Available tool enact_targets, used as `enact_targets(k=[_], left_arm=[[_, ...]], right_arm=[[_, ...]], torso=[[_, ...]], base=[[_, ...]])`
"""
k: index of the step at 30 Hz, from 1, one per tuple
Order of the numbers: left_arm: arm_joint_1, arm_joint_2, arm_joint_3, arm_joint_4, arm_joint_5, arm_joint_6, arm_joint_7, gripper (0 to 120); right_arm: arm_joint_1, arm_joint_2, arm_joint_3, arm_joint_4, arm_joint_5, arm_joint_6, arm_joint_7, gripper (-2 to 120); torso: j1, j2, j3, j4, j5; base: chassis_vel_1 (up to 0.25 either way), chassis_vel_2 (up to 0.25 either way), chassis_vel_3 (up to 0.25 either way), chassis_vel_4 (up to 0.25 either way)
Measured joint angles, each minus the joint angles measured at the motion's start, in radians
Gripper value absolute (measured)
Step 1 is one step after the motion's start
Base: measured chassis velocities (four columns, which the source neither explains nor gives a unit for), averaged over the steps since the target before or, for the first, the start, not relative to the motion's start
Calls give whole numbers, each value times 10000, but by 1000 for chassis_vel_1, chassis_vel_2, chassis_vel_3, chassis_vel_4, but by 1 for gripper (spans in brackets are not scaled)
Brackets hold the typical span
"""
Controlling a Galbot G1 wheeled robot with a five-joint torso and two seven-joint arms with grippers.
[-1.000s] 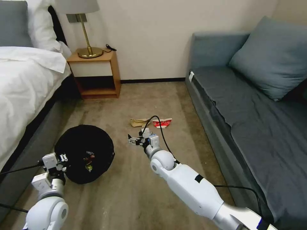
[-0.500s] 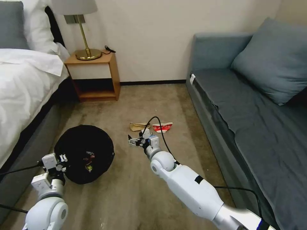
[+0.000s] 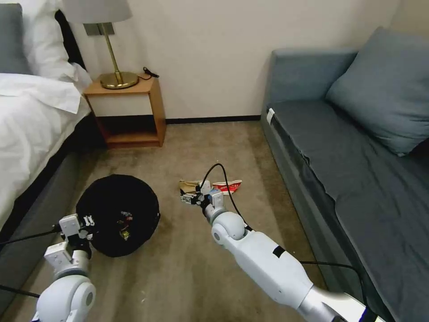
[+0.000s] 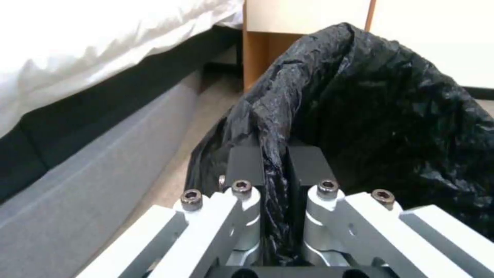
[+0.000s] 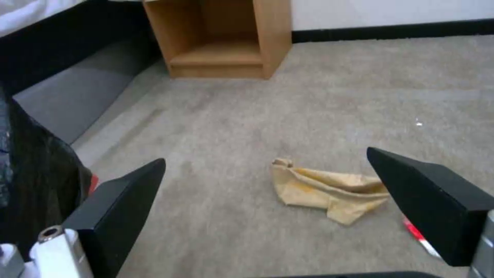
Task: Pick up the trash bin, then pick up the garbage on the floor and place it into the trash bin.
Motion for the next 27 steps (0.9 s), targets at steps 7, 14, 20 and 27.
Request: enact_targets(k=[7,14,20,27], left_arm=[[-35,16,-3,50,-9,0,2,7],[-116,30,7,89,-23,0,4,7],[-171,81,25,154,-36,0,4,7],[-262,167,11,248,-66,21,2,7]], right_arm=[[3,6,-27,-29,-48,7,-56,100],[28,-93,-138,-34,-256,33,-320,100],[79,-354,-527,-18,-458,11,-700,100],[240,-320,-727,-83,-516,-4,-762,100]], torso=[[0,0,0,2,0],[-1,0,0,0,0],[0,0,0,0,0],[0,0,-1,0,0]], base=[[-112,112,117,-125],[-106,116,116,-101],[-97,101,91,-97],[-64,66,55,-65]])
